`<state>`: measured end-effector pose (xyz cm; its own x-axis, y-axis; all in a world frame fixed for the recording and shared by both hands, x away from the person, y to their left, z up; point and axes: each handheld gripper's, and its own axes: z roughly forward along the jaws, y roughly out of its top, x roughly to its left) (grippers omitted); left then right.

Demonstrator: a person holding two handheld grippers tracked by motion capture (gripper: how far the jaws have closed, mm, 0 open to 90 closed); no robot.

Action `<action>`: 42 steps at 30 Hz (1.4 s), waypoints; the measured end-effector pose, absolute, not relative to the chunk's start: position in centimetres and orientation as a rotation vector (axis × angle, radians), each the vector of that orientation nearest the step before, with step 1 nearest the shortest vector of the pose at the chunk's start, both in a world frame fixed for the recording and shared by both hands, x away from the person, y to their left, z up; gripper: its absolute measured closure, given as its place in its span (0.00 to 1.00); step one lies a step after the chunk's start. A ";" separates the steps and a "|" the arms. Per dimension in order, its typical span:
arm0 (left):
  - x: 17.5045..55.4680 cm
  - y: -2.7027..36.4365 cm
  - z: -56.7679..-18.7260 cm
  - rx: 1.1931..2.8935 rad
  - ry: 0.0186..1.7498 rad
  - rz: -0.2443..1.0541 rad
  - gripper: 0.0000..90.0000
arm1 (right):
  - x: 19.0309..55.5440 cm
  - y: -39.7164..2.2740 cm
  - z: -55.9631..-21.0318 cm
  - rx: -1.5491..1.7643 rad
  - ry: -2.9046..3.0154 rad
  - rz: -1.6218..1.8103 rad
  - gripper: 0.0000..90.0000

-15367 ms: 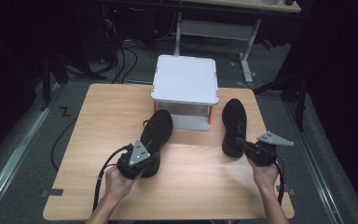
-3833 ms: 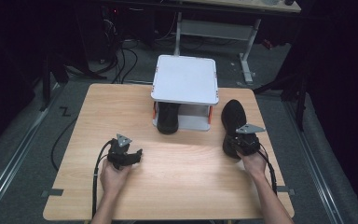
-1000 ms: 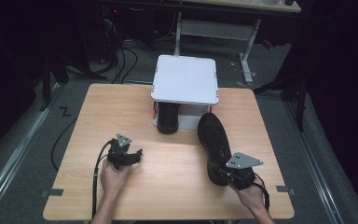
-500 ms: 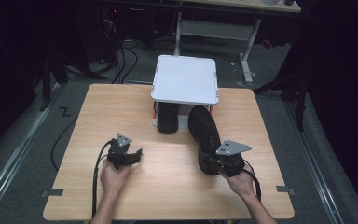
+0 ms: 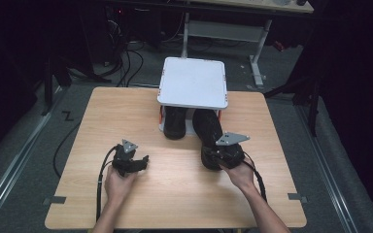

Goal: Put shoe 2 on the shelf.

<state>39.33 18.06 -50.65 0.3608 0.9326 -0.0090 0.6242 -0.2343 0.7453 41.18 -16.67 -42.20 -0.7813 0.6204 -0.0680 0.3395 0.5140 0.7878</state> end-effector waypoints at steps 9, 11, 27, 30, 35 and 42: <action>39.4 17.9 -50.7 1.962 1.342 0.581 0.27 | 43.4 -15.2 -42.4 0.828 2.412 1.111 0.93; 39.4 18.0 -50.7 1.958 1.343 0.577 0.27 | 43.8 -14.9 -42.4 0.825 2.413 1.103 0.93; 40.2 17.4 -49.2 1.924 1.334 0.533 0.27 | 47.0 -13.2 -43.7 0.859 2.422 1.018 0.92; 40.5 17.2 -48.4 1.910 1.322 0.527 0.27 | 47.5 -13.1 -43.8 0.864 2.417 1.010 0.92; 41.3 16.6 -46.2 1.883 1.278 0.535 0.29 | 48.2 -13.2 -44.2 0.878 2.406 1.010 0.92; 42.9 15.1 -42.3 1.869 1.200 0.601 0.29 | 49.2 -13.0 -44.4 0.885 2.412 0.987 0.92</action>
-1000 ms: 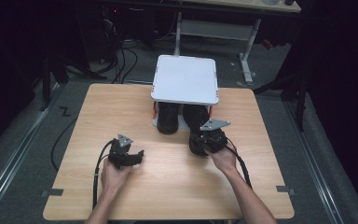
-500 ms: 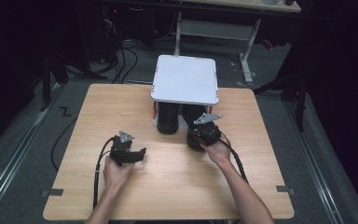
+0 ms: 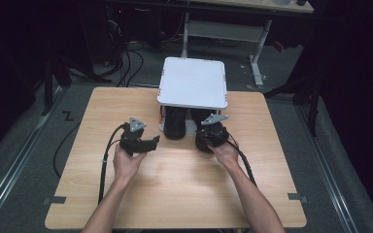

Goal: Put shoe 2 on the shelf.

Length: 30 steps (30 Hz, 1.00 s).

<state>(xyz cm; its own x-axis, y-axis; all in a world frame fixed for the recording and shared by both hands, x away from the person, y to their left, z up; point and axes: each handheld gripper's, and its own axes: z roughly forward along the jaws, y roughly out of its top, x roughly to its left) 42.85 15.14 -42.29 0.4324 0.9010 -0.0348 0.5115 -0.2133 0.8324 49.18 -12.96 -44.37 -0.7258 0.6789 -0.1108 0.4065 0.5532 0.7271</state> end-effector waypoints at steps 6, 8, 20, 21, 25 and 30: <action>44.6 14.6 -38.7 1.804 1.167 0.589 0.32 | 50.2 -12.8 -44.7 0.924 2.415 1.002 0.92; 45.4 14.4 -37.6 1.791 1.164 0.607 0.34 | 50.3 -12.8 -44.9 0.919 2.413 1.004 0.92; 50.1 13.2 -34.8 1.750 1.237 0.591 0.40 | 51.7 -12.6 -44.8 0.911 2.415 0.963 0.91; 50.3 13.1 -34.7 1.742 1.237 0.591 0.41 | 51.8 -12.5 -44.8 0.925 2.410 0.972 0.91; 51.0 12.8 -34.8 1.757 1.258 0.589 0.44 | 51.7 -12.6 -45.0 0.934 2.397 0.987 0.89; 51.7 13.0 -35.1 1.756 1.296 0.583 0.47 | 51.8 -12.6 -44.9 0.934 2.389 0.986 0.85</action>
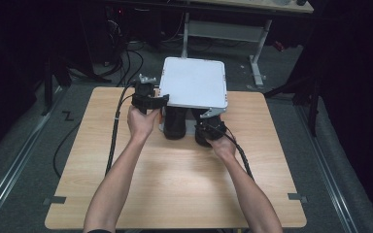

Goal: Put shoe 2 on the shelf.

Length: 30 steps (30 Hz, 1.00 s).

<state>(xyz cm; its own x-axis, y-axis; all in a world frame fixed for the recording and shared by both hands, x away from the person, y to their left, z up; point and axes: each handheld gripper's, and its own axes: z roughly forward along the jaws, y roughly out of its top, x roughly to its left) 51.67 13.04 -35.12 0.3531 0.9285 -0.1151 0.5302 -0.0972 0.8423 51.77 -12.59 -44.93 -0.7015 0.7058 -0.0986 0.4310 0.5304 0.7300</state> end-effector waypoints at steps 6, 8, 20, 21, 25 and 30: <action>51.9 13.2 -35.4 1.763 1.300 0.590 0.52 | 51.3 -12.6 -44.3 0.949 2.342 0.993 0.64; 51.9 13.1 -35.4 1.765 1.293 0.584 0.55 | 51.0 -12.7 -43.9 0.943 2.328 0.997 0.60; 52.0 12.9 -35.3 1.780 1.278 0.588 0.61 | 48.7 -15.2 -40.9 0.934 2.241 1.147 0.51; 52.0 12.9 -35.3 1.778 1.279 0.583 0.61 | 48.3 -15.6 -40.7 0.944 2.231 1.182 0.50; 52.0 12.9 -35.3 1.779 1.278 0.583 0.62 | 46.7 -17.0 -40.9 0.971 2.202 1.231 0.50; 51.8 12.6 -35.3 1.792 1.266 0.613 0.63 | 45.1 -18.5 -42.2 1.062 2.172 1.220 0.51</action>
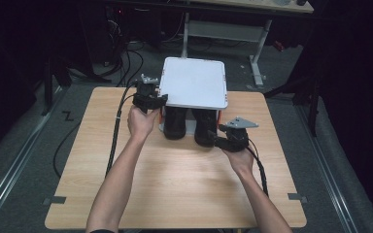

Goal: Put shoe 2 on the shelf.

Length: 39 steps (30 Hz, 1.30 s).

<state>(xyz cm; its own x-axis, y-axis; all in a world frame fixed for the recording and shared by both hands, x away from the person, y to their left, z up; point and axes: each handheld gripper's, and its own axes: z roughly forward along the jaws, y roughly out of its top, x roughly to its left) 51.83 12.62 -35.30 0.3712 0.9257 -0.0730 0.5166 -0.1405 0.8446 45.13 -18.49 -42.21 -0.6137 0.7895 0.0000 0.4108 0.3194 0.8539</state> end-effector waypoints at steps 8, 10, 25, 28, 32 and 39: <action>51.8 12.5 -35.3 1.798 1.260 0.625 0.63 | 46.4 -17.2 -44.5 1.147 2.202 1.178 0.56; 51.8 12.6 -35.3 1.796 1.262 0.617 0.63 | 47.1 -16.6 -44.8 1.159 2.188 1.154 0.60; 51.8 12.7 -35.4 1.789 1.257 0.614 0.63 | 51.2 -15.2 -44.2 1.197 2.194 1.099 0.66; 51.7 12.6 -35.5 1.779 1.250 0.632 0.63 | 51.1 -15.2 -43.9 1.205 2.191 1.092 0.59; 51.4 12.7 -35.5 1.778 1.254 0.655 0.57 | 50.2 -15.9 -43.3 1.176 2.190 1.132 0.59; 49.6 14.4 -34.6 1.695 1.218 0.641 0.53 | 47.9 -18.5 -42.2 1.129 2.190 1.200 0.70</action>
<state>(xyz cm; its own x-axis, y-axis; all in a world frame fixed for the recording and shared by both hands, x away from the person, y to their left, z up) 49.56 14.38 -34.61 0.3739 0.9223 -0.0975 0.4423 -0.0850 0.8928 47.94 -18.46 -42.23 -0.5946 0.8033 0.0342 0.4612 0.3059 0.8329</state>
